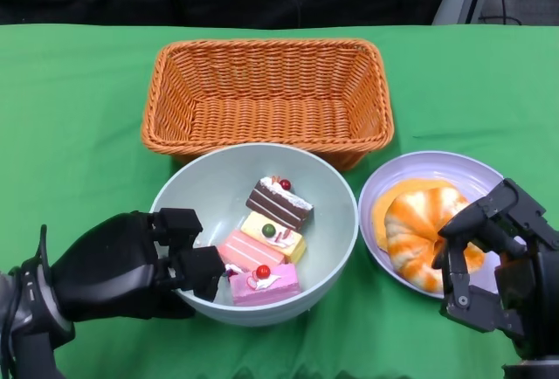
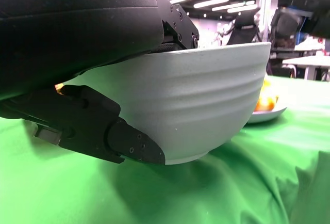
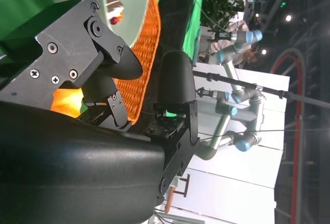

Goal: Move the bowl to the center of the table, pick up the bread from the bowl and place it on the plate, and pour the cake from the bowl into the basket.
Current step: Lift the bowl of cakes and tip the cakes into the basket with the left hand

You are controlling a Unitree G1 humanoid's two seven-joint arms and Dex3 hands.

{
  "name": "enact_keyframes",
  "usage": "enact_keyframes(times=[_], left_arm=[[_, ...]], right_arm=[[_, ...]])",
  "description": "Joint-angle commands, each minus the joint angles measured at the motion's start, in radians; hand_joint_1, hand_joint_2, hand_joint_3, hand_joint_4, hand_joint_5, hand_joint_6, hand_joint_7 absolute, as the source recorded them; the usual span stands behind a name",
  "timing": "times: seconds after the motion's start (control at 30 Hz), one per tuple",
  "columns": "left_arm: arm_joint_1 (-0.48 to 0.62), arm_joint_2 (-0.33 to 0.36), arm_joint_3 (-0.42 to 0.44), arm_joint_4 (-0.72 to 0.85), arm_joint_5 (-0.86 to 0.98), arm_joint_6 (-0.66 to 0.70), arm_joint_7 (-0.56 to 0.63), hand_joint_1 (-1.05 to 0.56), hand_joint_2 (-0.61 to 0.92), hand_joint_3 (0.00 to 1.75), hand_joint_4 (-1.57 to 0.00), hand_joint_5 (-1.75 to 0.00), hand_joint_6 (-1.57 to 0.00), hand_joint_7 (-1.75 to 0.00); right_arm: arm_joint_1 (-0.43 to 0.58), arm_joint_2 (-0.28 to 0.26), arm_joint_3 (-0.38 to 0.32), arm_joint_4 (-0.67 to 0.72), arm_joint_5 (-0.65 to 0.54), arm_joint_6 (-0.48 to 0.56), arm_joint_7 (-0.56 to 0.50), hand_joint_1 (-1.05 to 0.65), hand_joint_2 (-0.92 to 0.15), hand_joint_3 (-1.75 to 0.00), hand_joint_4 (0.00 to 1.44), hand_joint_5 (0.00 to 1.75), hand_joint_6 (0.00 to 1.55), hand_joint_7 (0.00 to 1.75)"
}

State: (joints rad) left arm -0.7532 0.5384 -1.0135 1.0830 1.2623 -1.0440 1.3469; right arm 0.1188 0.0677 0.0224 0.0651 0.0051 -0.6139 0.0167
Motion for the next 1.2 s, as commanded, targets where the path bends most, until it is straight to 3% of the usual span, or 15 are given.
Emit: enact_keyframes(times=[0.03,0.23,0.43,0.63,0.8,0.97,1.2], left_arm=[[-0.014,0.028,0.018,-0.014,-0.004,-0.010,0.051,-0.10,0.90,0.14,-0.67,-1.75,-0.50,-1.75],[-0.013,0.041,0.028,-0.030,-0.001,-0.001,0.098,-0.07,0.92,0.16,-0.66,-1.75,-0.49,-1.75],[-0.015,0.051,0.065,-0.044,-0.026,-0.015,0.096,-0.08,0.92,0.36,-0.68,-1.75,-0.50,-1.75],[-0.024,0.036,0.117,-0.039,-0.061,-0.038,0.067,-0.06,0.92,0.43,-0.70,-1.75,-0.48,-1.75],[-0.038,0.028,0.150,-0.045,-0.079,-0.055,0.032,-0.04,0.84,0.57,-0.68,-1.75,-0.54,-1.62],[-0.048,0.019,0.178,-0.044,-0.085,-0.056,0.014,-0.05,0.75,0.70,-0.69,-1.75,-0.51,-1.71],[-0.072,-0.003,0.228,-0.044,-0.130,-0.076,-0.065,-0.07,0.71,0.79,-0.69,-1.75,-0.63,-1.52]], right_arm=[[-0.012,-0.003,-0.009,0.014,-0.009,-0.026,-0.011,0.05,-0.44,-1.36,0.71,1.73,0.64,1.49],[-0.020,-0.005,-0.012,0.037,-0.015,-0.043,-0.012,0.04,-0.42,-1.36,0.72,1.71,0.64,1.48],[-0.023,-0.006,-0.012,0.048,-0.027,-0.048,-0.016,0.04,-0.42,-1.35,0.72,1.72,0.64,1.49],[-0.031,-0.006,-0.003,0.088,-0.032,-0.077,-0.014,0.05,-0.39,-1.39,0.74,1.74,0.65,1.51],[-0.040,0.004,0.006,0.141,-0.015,-0.123,-0.002,0.06,-0.41,-1.42,0.77,1.75,0.64,1.54],[-0.054,-0.003,0.015,0.185,-0.003,-0.162,0.022,0.03,-0.42,-1.44,0.80,1.75,0.62,1.58],[-0.061,0.004,0.018,0.225,-0.022,-0.190,0.015,-0.02,-0.41,-1.46,0.86,1.75,0.65,1.62]])
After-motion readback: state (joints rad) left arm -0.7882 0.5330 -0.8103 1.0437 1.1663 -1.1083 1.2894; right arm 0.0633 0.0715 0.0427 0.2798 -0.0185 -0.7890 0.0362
